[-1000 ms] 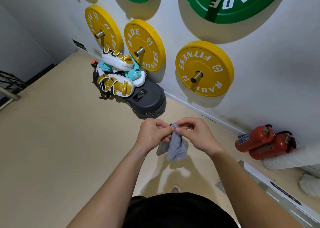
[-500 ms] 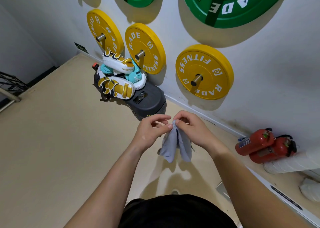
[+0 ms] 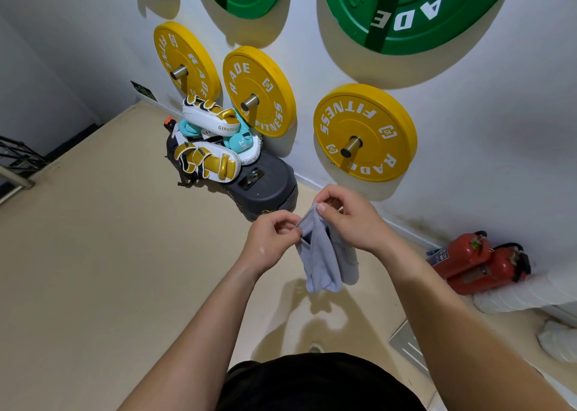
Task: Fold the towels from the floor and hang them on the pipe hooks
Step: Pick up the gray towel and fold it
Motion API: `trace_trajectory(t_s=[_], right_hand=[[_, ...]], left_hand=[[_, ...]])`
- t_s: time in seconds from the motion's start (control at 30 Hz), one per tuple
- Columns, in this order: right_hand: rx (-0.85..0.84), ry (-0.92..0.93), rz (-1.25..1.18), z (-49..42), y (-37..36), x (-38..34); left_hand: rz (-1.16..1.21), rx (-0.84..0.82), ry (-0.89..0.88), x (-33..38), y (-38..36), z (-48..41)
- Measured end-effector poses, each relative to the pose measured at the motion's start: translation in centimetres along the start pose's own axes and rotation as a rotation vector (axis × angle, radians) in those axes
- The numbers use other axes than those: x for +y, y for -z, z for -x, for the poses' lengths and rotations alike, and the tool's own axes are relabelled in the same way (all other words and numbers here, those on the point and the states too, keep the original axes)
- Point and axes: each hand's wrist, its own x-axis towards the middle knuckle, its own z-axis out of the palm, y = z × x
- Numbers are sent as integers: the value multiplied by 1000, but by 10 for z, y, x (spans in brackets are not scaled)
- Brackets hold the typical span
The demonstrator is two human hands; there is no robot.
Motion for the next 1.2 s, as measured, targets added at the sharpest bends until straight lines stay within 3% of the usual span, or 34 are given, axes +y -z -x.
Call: trace_trajectory(t_s=[0.37,0.57,0.77,0.9,1.07,1.2], right_hand=[[200,-32,40,-17,45,5],[217,-103,60,-14,50,25],[260,-166,33,-13,43,31],[305,-275,28,-12,46,42],[363,-359,69,-10,48,52],[407,-414,113,-10,43,58]], left_hand=[[-107,52,268,-53,45,15],[-214,248,337,-55,61,12],[-85,441,347,-51,62,6],[-135,390,313,-50,68,8],[-344,124,207,-37,75,12],[-386,11,157,-33,83,10]])
